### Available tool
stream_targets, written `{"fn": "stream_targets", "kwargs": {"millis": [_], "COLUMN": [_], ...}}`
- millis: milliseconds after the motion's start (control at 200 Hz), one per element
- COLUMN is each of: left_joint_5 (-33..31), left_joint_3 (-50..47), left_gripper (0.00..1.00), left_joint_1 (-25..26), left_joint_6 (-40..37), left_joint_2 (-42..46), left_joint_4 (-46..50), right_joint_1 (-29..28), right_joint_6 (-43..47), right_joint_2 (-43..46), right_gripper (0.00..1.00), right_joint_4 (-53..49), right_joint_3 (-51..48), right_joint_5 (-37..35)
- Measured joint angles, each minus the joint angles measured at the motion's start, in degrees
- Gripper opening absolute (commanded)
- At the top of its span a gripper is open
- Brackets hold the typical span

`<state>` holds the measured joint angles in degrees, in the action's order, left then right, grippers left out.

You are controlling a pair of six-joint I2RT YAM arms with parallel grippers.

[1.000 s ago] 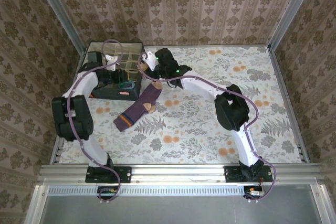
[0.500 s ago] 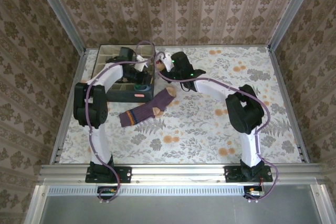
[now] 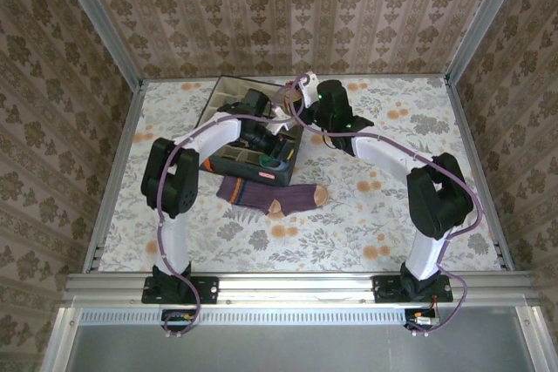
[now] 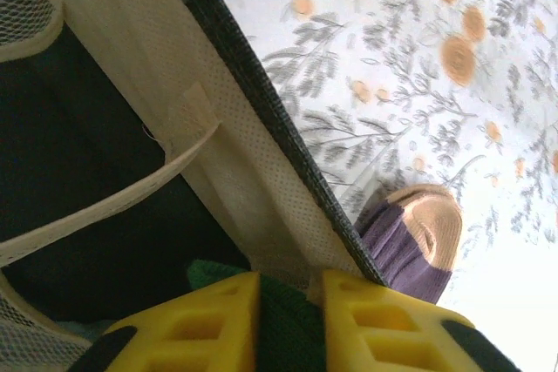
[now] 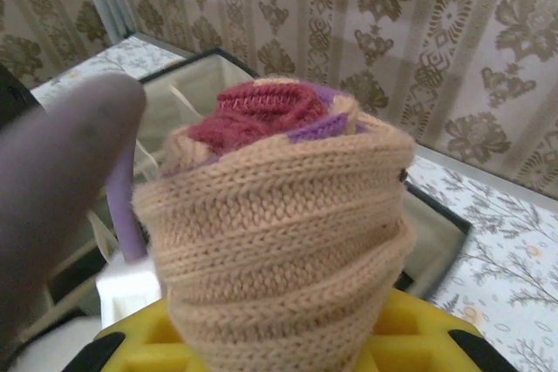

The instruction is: Roll the socks

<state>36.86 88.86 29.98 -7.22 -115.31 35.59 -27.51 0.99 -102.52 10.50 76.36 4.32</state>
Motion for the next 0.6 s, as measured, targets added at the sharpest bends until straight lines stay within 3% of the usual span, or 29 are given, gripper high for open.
{"fn": "stream_targets", "kwargs": {"millis": [200,415,595], "left_joint_5": [1.25,4.79,6.64], "left_joint_3": [-5.97,-10.88,-13.44], "left_gripper": [0.39,0.42,0.42], "left_joint_1": [-1.79,-9.79,-14.82], "left_joint_6": [0.17,3.5,6.01], "left_joint_2": [7.43,16.76,18.84], "left_joint_4": [-1.33,-8.59,-13.16], "right_joint_1": [0.39,0.81,1.2], "right_joint_6": [-2.19,-3.89,-4.31], "right_joint_2": [-1.77,-6.75,-8.61], "right_gripper": [0.0,0.0,0.0], "right_joint_4": [4.57,6.16,7.41], "right_joint_3": [0.04,0.17,0.17], "right_joint_5": [5.33,9.7,13.07]}}
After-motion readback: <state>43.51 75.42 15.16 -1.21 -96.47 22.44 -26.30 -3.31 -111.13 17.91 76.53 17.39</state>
